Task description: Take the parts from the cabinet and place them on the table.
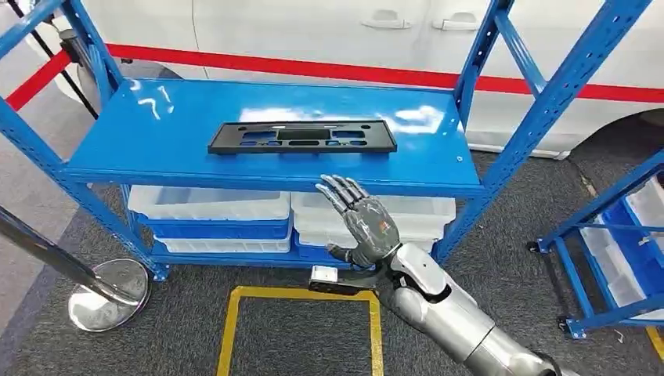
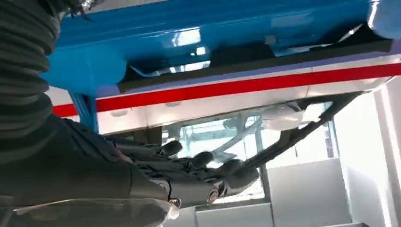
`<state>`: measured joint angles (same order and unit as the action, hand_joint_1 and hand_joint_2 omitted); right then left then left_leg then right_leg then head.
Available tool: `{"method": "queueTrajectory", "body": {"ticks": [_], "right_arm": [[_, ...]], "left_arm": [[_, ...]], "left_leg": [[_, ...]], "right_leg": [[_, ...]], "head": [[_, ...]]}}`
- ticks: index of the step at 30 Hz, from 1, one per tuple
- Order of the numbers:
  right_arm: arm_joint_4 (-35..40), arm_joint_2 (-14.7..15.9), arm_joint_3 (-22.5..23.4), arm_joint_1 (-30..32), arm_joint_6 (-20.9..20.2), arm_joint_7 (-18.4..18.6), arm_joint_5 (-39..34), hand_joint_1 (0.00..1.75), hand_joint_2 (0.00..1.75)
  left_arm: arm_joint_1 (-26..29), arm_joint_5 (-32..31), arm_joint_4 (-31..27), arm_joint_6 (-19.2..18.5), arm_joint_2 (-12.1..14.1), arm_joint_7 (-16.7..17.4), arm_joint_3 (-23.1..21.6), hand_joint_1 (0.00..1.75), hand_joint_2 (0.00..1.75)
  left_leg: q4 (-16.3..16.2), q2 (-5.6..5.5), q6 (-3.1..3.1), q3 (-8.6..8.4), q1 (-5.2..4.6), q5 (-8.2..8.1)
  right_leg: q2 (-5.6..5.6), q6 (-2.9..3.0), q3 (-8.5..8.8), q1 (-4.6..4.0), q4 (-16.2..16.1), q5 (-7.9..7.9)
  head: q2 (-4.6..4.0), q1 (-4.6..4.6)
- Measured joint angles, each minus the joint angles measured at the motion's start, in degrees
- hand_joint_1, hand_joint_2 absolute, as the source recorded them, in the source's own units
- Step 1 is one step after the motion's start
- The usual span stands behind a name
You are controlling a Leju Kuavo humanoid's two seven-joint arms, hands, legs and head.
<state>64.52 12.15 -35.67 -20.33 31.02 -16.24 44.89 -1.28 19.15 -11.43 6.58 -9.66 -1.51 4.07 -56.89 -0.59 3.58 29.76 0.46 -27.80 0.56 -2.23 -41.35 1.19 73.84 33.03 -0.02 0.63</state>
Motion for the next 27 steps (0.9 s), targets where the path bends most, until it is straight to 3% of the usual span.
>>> {"method": "queueTrajectory", "body": {"ticks": [1, 2, 4, 5, 6, 7, 9, 11, 12, 13, 15, 16, 17, 18, 20, 21, 22, 23, 25, 27], "right_arm": [[0.0, 0.0, 0.0, 0.2, 0.0, 0.0, 0.0, 0.0, 1.75], [0.0, 0.1, 0.0, 0.4, 0.0, 0.0, 0.1, 0.0, 0.0], [0.0, 0.1, 0.0, 0.4, 0.0, 0.0, 0.3, 0.0, 0.0], [0.0, 0.2, 0.0, 0.4, 0.0, 0.0, 0.4, 0.0, 0.0], [-0.1, 0.2, 0.0, 0.4, 0.0, 0.0, 0.4, 0.0, 0.0], [0.0, 0.2, 0.0, 0.3, 0.0, 0.0, 0.5, 0.0, 0.0], [0.0, 0.3, 0.0, 0.5, -0.1, 0.0, 0.5, 0.0, 0.0], [0.2, 0.4, 0.0, 0.4, -0.1, 0.0, 0.5, 0.0, 0.0], [0.3, 0.5, 0.0, 0.3, -0.1, 0.0, 0.5, 0.0, 0.0], [0.3, 0.6, 0.0, 0.2, -0.1, 0.0, 0.5, 0.0, 0.0], [0.3, 0.6, 0.0, 0.5, -0.1, 0.0, 0.5, 0.0, 0.0], [0.3, 0.6, 0.0, 0.6, -0.1, 0.0, 0.6, 0.0, 0.0], [0.3, 0.6, 0.0, 0.7, -0.1, 0.0, 0.7, 0.0, 0.0], [0.3, 0.6, 0.0, 0.7, -0.1, 0.2, 0.7, 0.0, 0.0], [0.4, 0.6, 0.0, 0.7, -0.2, 0.2, 0.9, 0.0, 0.0], [0.4, 0.6, 0.0, 0.7, -0.2, 0.2, 1.0, 0.0, 0.0], [0.5, 0.6, 0.0, 0.6, -0.3, 0.2, 1.0, 0.0, 1.75], [0.5, 0.6, 0.0, 0.6, -0.3, 0.3, 1.0, 0.0, 1.75], [0.6, 0.6, 0.0, 0.7, -0.3, 0.3, 1.1, 0.0, 1.75], [0.7, 0.7, 0.1, 0.6, -0.4, 0.4, 1.1, 0.0, 1.75]], "left_arm": [[0.0, 0.0, 0.0, 0.0, 0.0, -0.1, 0.0, 0.0, 0.0], [0.1, 0.0, 0.0, 0.0, 0.0, -0.1, 0.0, 0.0, 0.0], [0.1, -0.1, 0.0, 0.0, 0.0, -0.2, -0.2, 0.0, 0.0], [0.1, -0.1, 0.0, 0.0, 0.0, -0.2, -0.3, 0.0, 0.0], [0.1, -0.2, 0.1, 0.0, 0.0, -0.2, -0.3, 0.0, 0.0], [0.0, -0.2, 0.1, 0.0, 0.0, -0.2, -0.4, 0.0, 0.0], [0.0, -0.5, 0.1, 0.0, 0.0, -0.2, -0.6, 0.0, 0.0], [-0.2, -0.6, 0.1, -0.1, 0.0, -0.3, -0.7, 0.0, 0.0], [0.0, -0.6, 0.2, 0.0, 0.0, -0.3, -0.8, 0.0, 0.0], [-0.1, -0.7, 0.2, 0.0, 0.0, -0.3, -0.8, 0.0, 0.0], [0.0, -0.7, 0.2, 0.0, 0.0, -0.3, -0.9, 0.0, 0.0], [0.0, -0.7, 0.2, 0.0, 0.1, -0.3, -0.9, 0.0, 0.0], [0.1, -0.7, 0.2, 0.0, 0.1, -0.3, -0.9, 0.0, 0.0], [0.2, -0.7, 0.2, 0.0, 0.1, -0.3, -0.9, 0.0, 0.0], [0.3, -0.7, 0.2, -0.1, 0.1, -0.3, -0.9, 0.0, 0.0], [0.6, -0.7, 0.2, -0.1, 0.2, -0.4, -0.9, 0.0, 0.0], [0.6, -0.7, 0.3, -0.1, 0.2, -0.4, -0.9, 0.0, 0.0], [0.2, -0.8, 0.3, -0.1, 0.2, -0.6, -1.0, 0.0, 0.0], [0.1, -0.7, 0.3, -0.1, 0.2, -0.6, -1.0, 0.0, 0.0], [0.2, -0.5, 0.3, 0.0, 0.2, -0.5, -1.0, 0.0, 0.0]], "left_leg": [[-0.1, 0.18, -0.17, -0.14, 0.05, -0.24], [-0.1, 0.29, -0.41, -0.5, 0.14, -0.57], [-0.2, 0.45, -1.06, -1.66, 0.4, -1.52], [-0.3, 0.56, -1.53, -1.98, 0.41, -2.13], [-0.5, 0.6, -2.02, -1.8, 0.05, -2.55], [-0.6, 0.55, -2.35, -1.76, 0.05, -2.7], [-0.2, 0.72, -2.99, -1.94, 0.08, -2.89], [-0.3, 0.92, -3.72, -2.65, 0.43, -3.9], [-3.2, 0.88, -3.84, -1.66, 0.39, -4.78], [-7.5, 0.86, -3.92, 0.82, 0.43, -6.25], [-17.5, 0.86, -3.98, 7.46, 0.41, -9.13], [-19.8, 0.86, -3.9, 9.61, 0.4, -8.81], [-19.2, 0.86, -3.69, 10.41, 0.39, -6.73], [-16.3, 0.85, -3.37, 9.95, 0.29, -3.57], [-5.9, 0.74, -2.24, 6.96, -0.12, 4.12], [-5.6, 0.66, -1.76, 6.33, -0.49, 3.2], [-4.0, 0.66, -1.64, 5.49, -0.65, 3.03], [-3.0, 0.66, -1.38, 4.9, -0.79, 1.77], [-2.0, 0.59, -0.91, 4.38, -0.66, 1.52], [-0.4, 0.56, -0.54, 2.11, -0.23, 1.5]], "right_leg": [[-0.04, -0.24, -1.42, 0.24, 1.8, -0.36], [-0.16, -0.42, -1.25, 0.46, 0.5, -2.26], [-0.56, -0.7, 2.67, 0.83, -8.3, -8.34], [-1.04, -0.79, 4.63, 0.99, -13.3, -10.41], [-1.22, -0.56, 5.13, 0.32, -13.5, -9.11], [-0.97, 0.42, 5.34, 0.21, -14.3, -8.42], [-0.79, 1.25, 5.04, -0.05, -14.0, -7.99], [-0.55, 2.26, 6.22, 0.41, -14.6, -7.54], [-0.51, 2.9, 6.93, 0.32, -14.7, -7.09], [-0.54, 3.35, 7.31, 0.21, -14.7, -6.7], [-0.47, 3.6, 8.16, -0.14, -14.7, -5.81], [-0.38, 3.65, 8.72, -0.31, -14.7, -5.36], [-0.19, 3.64, 9.46, -0.45, -14.7, -4.84], [-0.06, 3.61, 10.27, -0.55, -14.7, -4.27], [0.17, 3.36, 12.17, -0.68, -14.7, -2.92], [0.16, 3.05, 12.18, -0.79, -14.9, -2.5], [0.39, 2.58, 12.29, -0.95, -14.8, -2.19], [0.24, 2.25, 12.17, -0.62, -15.1, -2.19], [0.13, 1.64, 13.12, -0.77, -15.3, -2.6], [-0.01, 1.19, 12.59, -0.52, -13.3, -2.0]], "head": [[0.0, -0.04], [0.0, 0.0], [0.0, -0.02], [0.0, 0.0], [0.0, 0.0], [0.02, -0.11], [0.0, -0.11], [0.02, -0.13], [0.0, -0.09], [0.0, -0.09], [0.0, -0.06], [0.0, -0.13], [0.0, -0.09], [0.0, -0.11], [0.0, -0.09], [0.0, 0.0], [0.0, -0.09], [0.0, -0.07], [0.0, -0.06], [0.0, 0.0]]}}
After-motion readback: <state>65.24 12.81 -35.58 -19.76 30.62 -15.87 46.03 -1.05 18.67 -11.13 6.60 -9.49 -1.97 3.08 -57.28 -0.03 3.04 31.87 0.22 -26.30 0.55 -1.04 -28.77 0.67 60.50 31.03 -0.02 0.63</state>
